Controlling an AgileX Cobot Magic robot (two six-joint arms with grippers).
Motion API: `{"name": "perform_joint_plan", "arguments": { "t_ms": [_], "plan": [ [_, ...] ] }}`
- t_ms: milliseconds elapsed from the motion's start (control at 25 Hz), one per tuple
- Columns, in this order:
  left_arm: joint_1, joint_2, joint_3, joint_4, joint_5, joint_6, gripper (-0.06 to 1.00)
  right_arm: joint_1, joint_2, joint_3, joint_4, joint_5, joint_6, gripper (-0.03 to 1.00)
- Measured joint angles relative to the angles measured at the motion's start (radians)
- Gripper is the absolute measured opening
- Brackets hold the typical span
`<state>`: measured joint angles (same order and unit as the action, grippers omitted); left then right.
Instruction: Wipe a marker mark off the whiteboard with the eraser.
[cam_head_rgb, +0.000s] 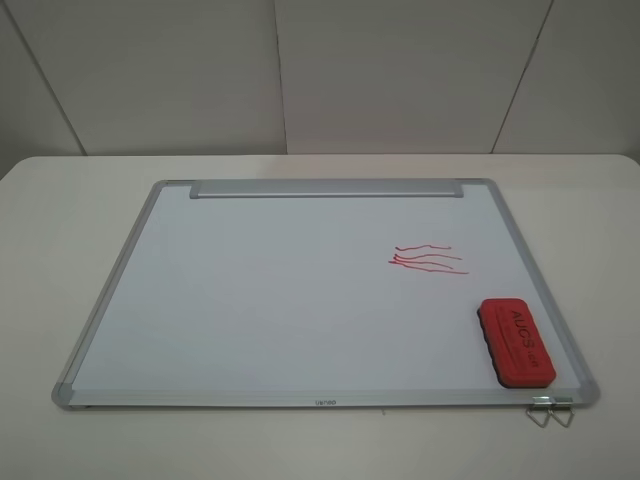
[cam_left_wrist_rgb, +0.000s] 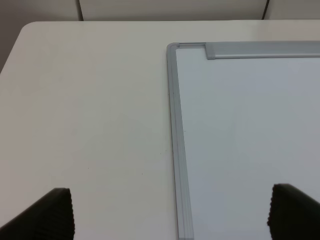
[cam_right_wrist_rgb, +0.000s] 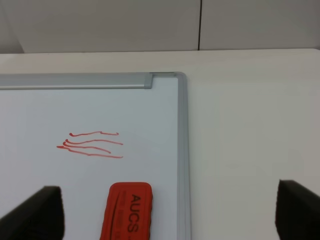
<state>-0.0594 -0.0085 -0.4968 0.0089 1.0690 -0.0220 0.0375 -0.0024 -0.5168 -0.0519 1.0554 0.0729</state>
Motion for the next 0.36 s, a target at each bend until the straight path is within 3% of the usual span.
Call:
{"name": "perform_joint_plan", "arguments": {
  "t_ms": [360],
  "plan": [
    [0.000,0.000,0.000,0.000,0.000,0.000,0.77,0.000,0.000,0.000,0.000,0.000,0.000,0.75]
  ]
}}
